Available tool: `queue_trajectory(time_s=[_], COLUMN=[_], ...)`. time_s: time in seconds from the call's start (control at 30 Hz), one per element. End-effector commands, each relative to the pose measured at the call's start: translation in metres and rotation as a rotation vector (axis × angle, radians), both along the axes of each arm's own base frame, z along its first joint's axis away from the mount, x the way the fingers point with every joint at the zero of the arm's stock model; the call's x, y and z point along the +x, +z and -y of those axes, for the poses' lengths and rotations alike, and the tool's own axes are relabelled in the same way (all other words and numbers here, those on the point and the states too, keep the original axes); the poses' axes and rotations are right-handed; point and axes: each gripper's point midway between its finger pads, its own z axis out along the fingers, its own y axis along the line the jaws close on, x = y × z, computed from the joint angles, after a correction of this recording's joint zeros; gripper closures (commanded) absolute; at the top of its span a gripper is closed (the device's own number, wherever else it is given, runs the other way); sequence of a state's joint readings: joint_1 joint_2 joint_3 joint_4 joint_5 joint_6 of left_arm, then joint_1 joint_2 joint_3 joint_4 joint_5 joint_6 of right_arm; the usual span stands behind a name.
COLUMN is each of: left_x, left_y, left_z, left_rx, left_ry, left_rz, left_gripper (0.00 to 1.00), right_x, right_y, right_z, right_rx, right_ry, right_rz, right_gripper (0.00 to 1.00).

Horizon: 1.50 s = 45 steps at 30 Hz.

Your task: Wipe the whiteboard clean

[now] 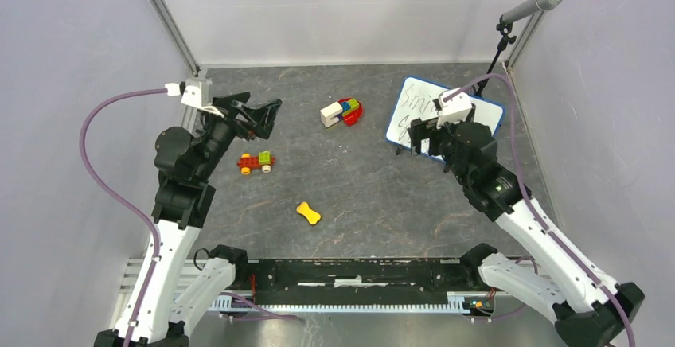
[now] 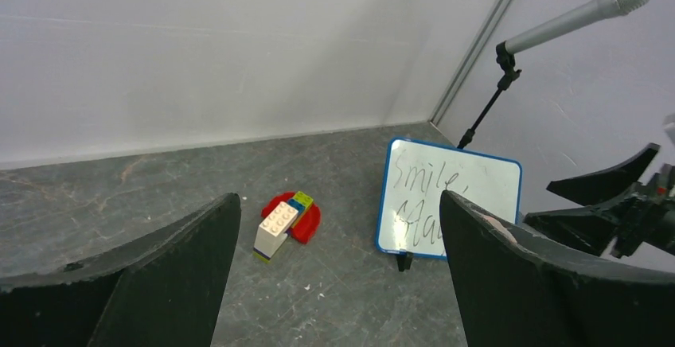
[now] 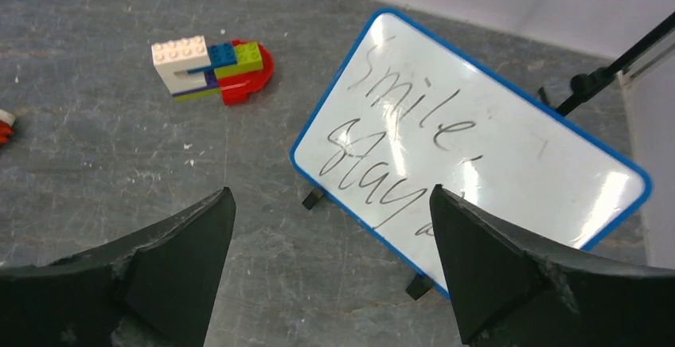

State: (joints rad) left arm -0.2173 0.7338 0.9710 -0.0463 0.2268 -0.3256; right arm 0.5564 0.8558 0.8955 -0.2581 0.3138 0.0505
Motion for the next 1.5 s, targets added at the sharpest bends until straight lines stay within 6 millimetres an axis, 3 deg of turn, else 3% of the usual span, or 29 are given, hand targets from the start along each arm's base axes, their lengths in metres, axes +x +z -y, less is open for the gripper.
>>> queue_trajectory(time_s=[0.0,0.13,0.33,0.5,0.67,0.93,1.17,1.47], left_x=[0.003,0.006,0.014,0.015,0.012,0.011,0.011,0.011], left_y=[-0.001,-0.004,-0.012,-0.015,-0.014,-0.013,-0.014,-0.015], left_z=[0.006,0.0,-0.022,-0.046,-0.059,-0.064,-0.065,-0.068], left_rx=[0.043,0.04,0.042,0.037,0.029,0.028,0.02,0.012], left_ry=[-0.025,0.015,0.148,0.281,0.346,0.371,0.38,0.395], left_rz=[0.026,0.008,-0.039,-0.061,-0.057,-0.056,-0.06,-0.07], left_gripper=[0.0,0.0,0.0,0.0,0.0,0.0,0.0,0.0], right_x=[0.009,-0.001,-0.037,-0.076,-0.109,-0.117,-0.118,-0.119], right_y=[-0.029,-0.068,-0.118,-0.141,-0.162,-0.196,-0.221,-0.239], right_z=[-0.03,-0.087,-0.175,-0.246,-0.296,-0.321,-0.321,-0.324], right_rx=[0.046,0.072,0.021,-0.061,-0.166,-0.292,-0.337,-0.355], right_ry=[0.091,0.304,0.46,0.606,0.683,0.59,0.553,0.535], right_rz=[-0.067,-0.196,-0.345,-0.396,-0.411,-0.437,-0.474,-0.505], right_gripper=[0.02,0.02,0.02,0.02,0.01,0.09,0.16,0.27])
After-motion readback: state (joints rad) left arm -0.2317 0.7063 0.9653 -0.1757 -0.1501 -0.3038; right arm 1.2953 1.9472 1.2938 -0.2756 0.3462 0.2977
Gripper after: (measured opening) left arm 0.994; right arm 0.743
